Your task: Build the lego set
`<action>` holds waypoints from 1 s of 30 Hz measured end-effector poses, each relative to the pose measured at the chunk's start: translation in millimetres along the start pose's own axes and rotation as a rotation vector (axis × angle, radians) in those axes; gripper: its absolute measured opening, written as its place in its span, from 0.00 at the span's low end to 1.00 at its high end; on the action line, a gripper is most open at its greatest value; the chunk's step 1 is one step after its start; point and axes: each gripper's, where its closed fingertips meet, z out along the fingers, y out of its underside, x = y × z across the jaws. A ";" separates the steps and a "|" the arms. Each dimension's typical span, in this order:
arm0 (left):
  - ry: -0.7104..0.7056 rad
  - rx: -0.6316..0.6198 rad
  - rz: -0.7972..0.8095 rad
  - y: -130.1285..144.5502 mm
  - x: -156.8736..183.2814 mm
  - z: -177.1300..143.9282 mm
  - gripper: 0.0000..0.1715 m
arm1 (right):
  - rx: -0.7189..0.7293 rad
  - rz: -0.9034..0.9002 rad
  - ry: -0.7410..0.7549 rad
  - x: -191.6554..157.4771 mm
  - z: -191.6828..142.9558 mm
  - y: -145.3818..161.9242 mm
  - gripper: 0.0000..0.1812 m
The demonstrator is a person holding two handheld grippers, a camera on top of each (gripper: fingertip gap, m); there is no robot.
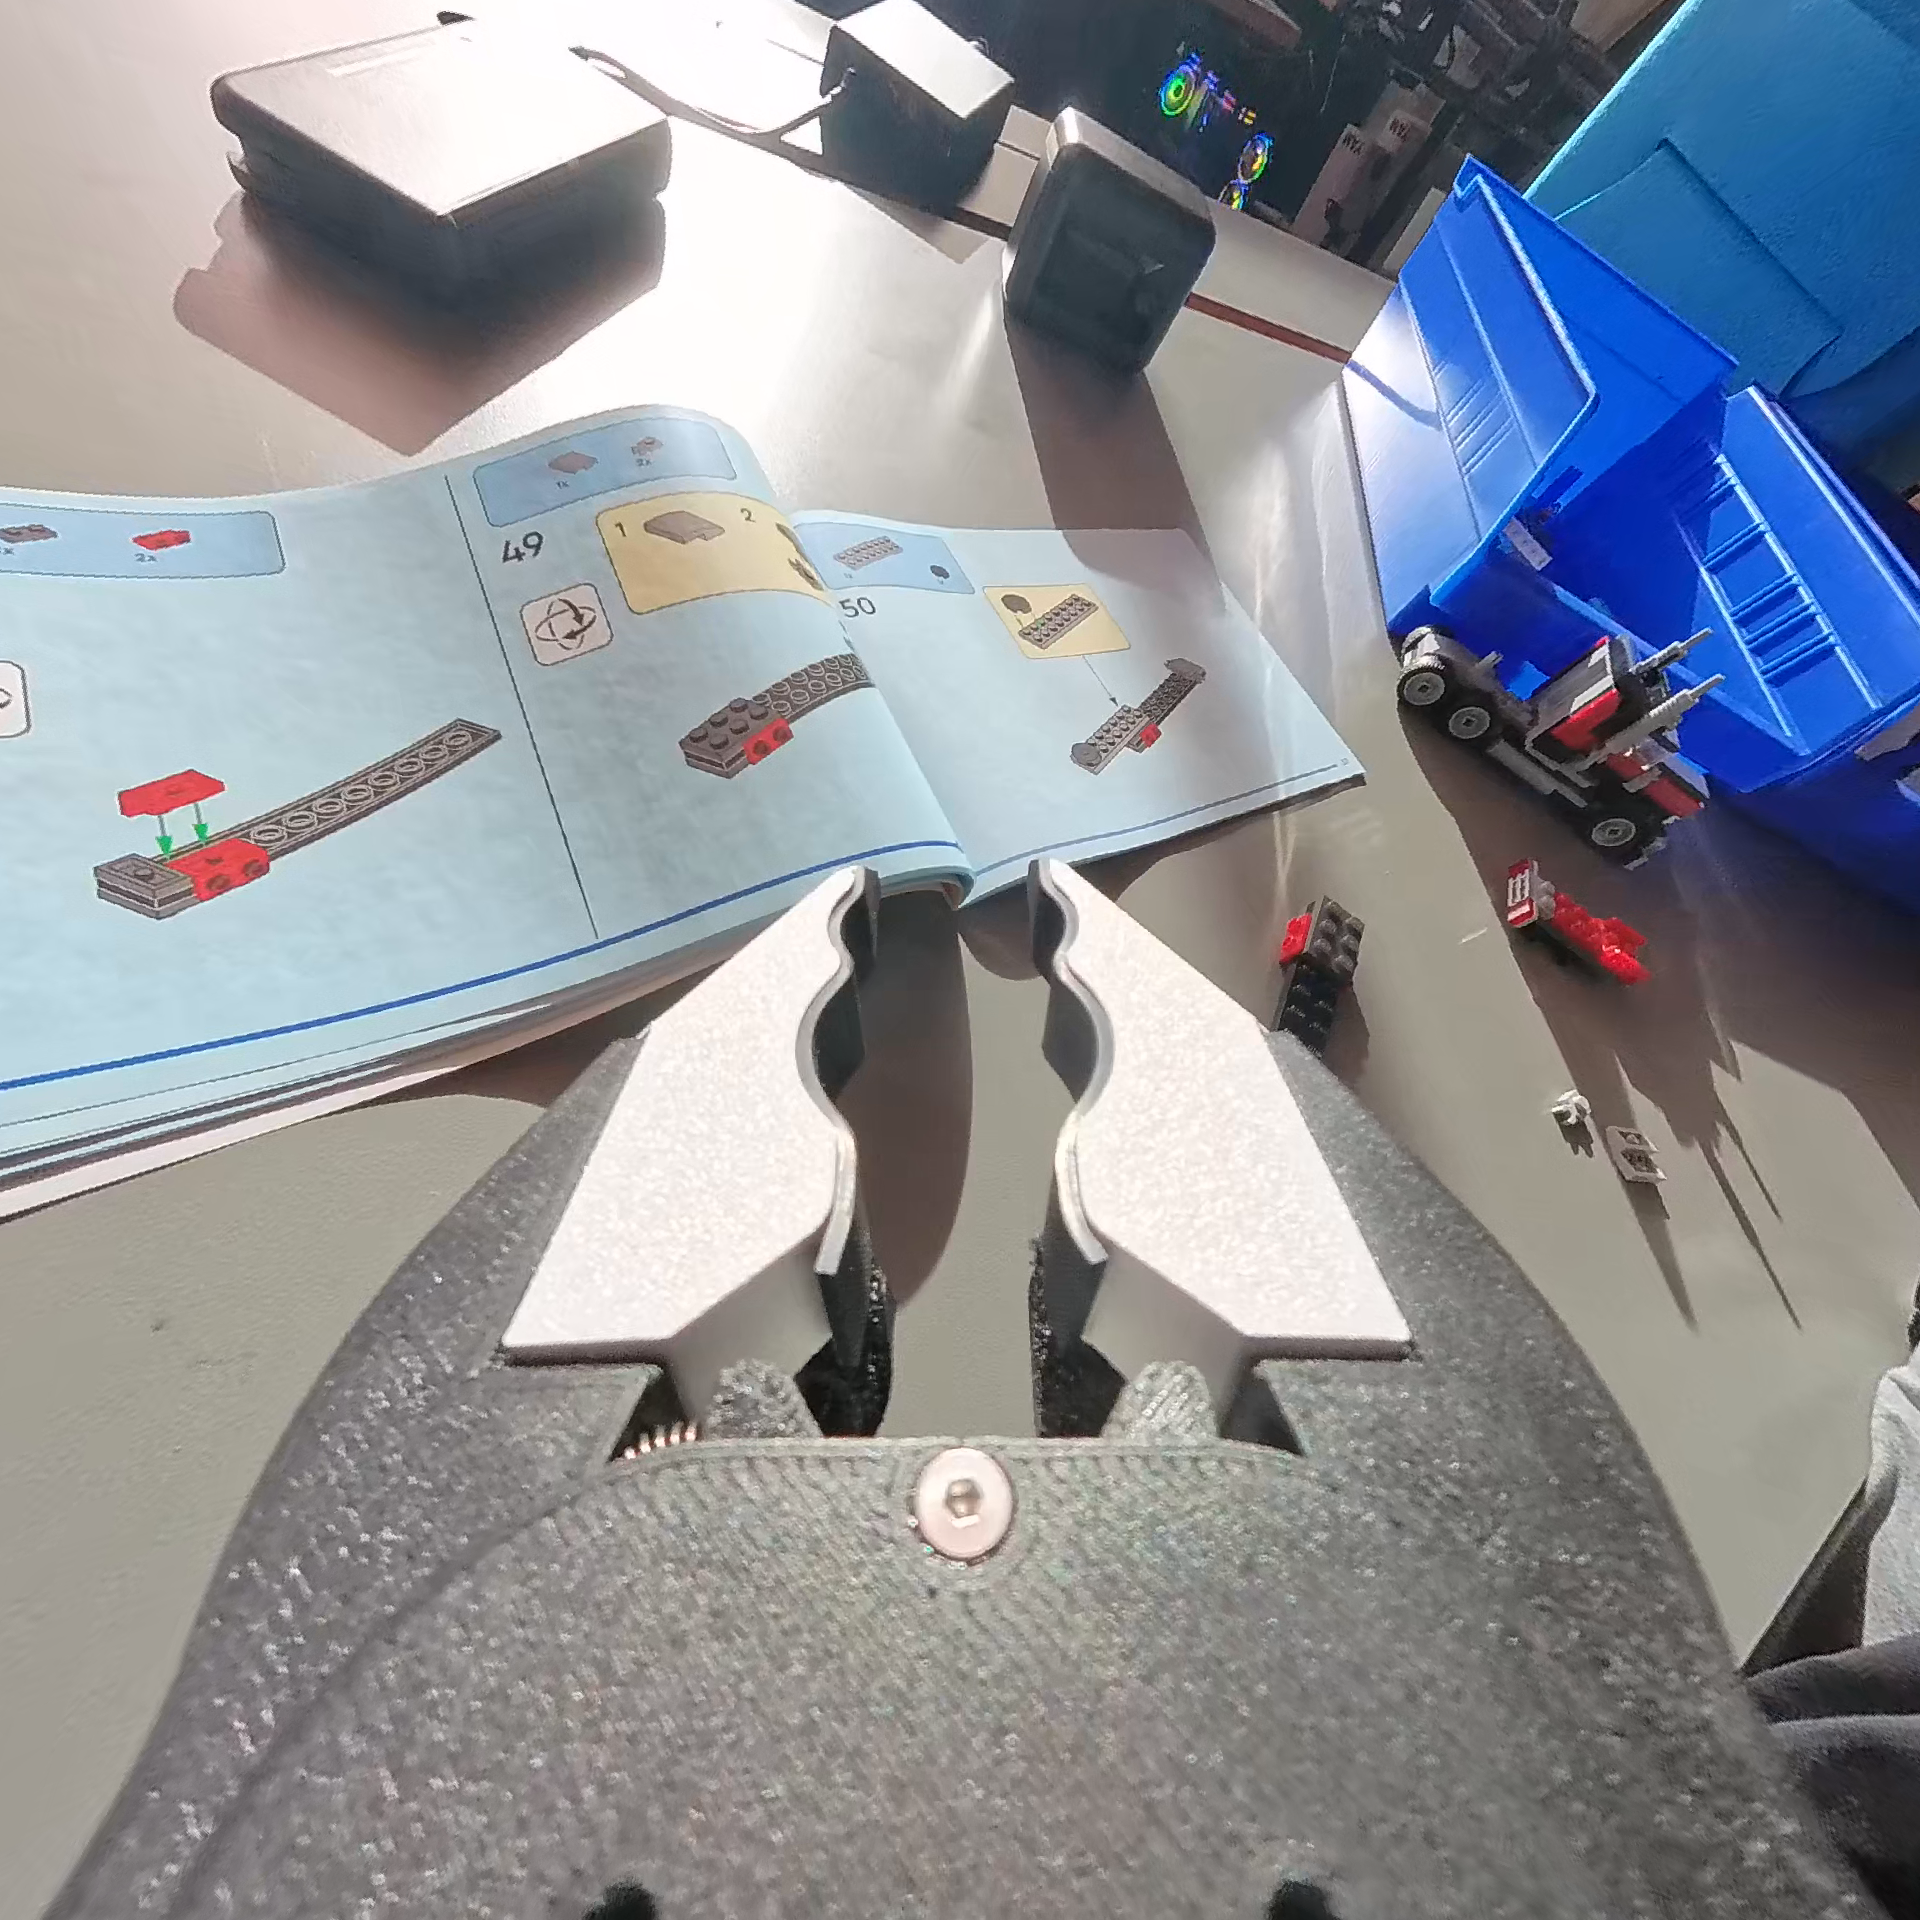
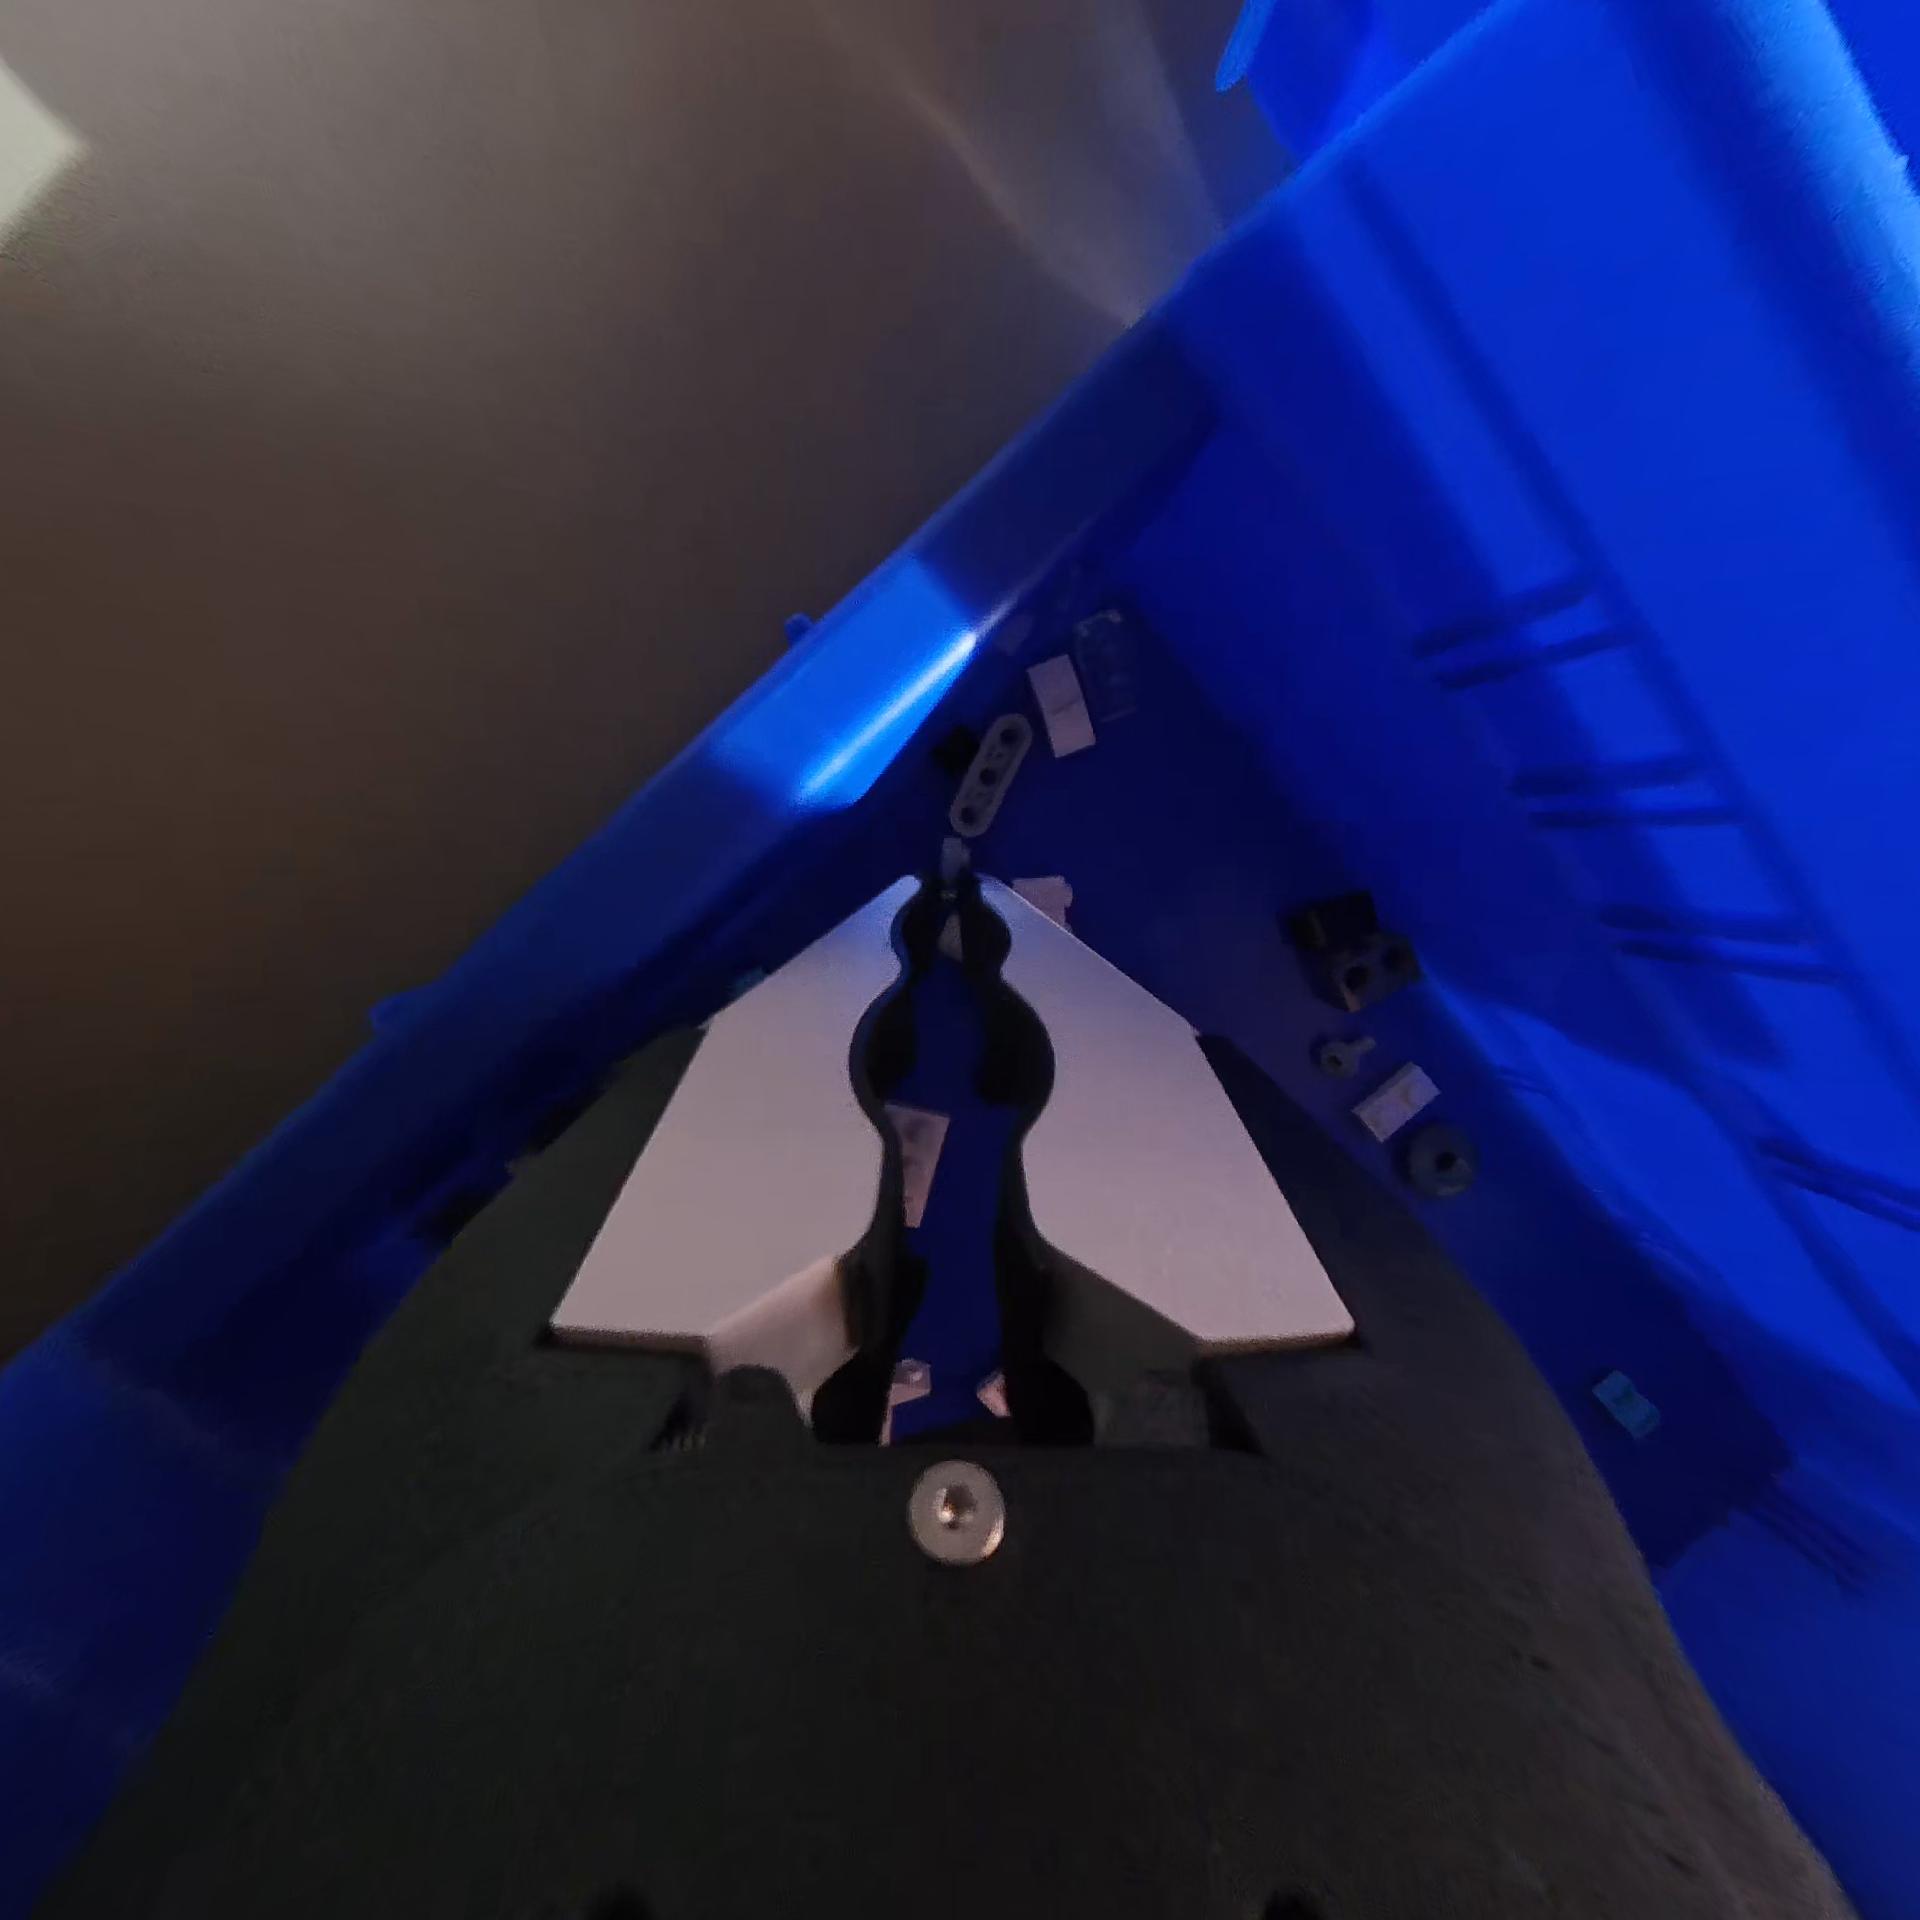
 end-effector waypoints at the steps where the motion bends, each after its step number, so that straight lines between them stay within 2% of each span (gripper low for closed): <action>1: 0.001 -0.001 0.000 0.1 0.0 0.0 0.18 | 0.000 0.001 0.009 1.4 -0.7 -0.1 0.04; 8: 0.016 0.014 -0.011 -1.7 0.7 -1.5 0.18 | -0.045 0.047 0.134 13.6 -22.6 -5.3 0.04; 11: 0.023 0.033 0.001 -3.5 3.3 -3.6 0.18 | -0.028 0.102 0.221 16.0 -43.6 -23.3 0.04; 14: 0.071 0.058 -0.002 -4.6 12.6 -6.7 0.18 | 0.028 0.157 0.299 15.6 -60.5 -53.9 0.03; 17: 0.162 0.079 -0.028 -3.2 29.2 -11.0 0.17 | 0.114 0.207 0.357 14.7 -66.6 -97.3 0.04; 20: 0.225 0.054 -0.035 5.8 45.1 -14.2 0.18 | 0.225 0.233 0.382 13.0 -55.0 -156.4 0.03; 25: 0.285 -0.020 0.027 27.7 70.4 -21.0 0.18 | 0.382 0.194 0.394 13.9 4.7 -267.0 0.03; 30: 0.281 0.051 -0.019 17.2 65.0 -26.3 0.18 | 0.503 0.174 0.375 26.8 73.7 -359.3 0.03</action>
